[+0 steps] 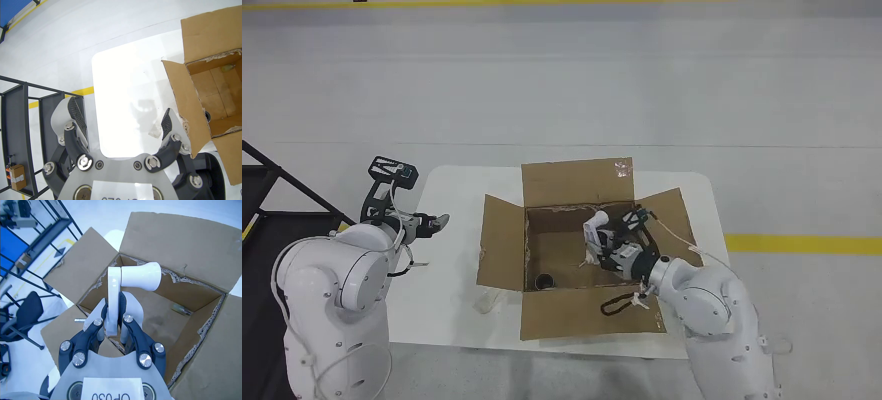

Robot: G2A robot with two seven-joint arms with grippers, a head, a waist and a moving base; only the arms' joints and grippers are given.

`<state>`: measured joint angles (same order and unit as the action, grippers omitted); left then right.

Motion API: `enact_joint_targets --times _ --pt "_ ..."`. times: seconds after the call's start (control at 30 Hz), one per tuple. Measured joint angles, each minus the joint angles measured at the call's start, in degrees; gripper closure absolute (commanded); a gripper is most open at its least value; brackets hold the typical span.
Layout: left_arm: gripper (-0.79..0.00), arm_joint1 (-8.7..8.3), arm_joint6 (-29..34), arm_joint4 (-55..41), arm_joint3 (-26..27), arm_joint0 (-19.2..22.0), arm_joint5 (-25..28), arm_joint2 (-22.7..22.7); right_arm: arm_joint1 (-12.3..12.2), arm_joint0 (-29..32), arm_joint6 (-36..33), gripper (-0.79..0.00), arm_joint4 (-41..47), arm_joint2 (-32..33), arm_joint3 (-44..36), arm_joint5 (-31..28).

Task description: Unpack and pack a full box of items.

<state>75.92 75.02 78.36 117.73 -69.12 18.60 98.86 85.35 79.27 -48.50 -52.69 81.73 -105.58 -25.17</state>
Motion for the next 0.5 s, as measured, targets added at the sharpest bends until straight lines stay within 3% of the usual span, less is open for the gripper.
enact_joint_targets --times 0.37,0.5 --pt "-0.785 0.00 0.0 0.0 0.0 0.0 0.0 0.0 0.0 0.1 0.1 0.000 -0.3 -0.1 0.1 0.2" --pt "-0.785 0.00 0.0 0.0 0.0 0.0 0.0 0.0 -0.3 0.8 3.1 0.000 4.6 2.7 -1.4 2.9"
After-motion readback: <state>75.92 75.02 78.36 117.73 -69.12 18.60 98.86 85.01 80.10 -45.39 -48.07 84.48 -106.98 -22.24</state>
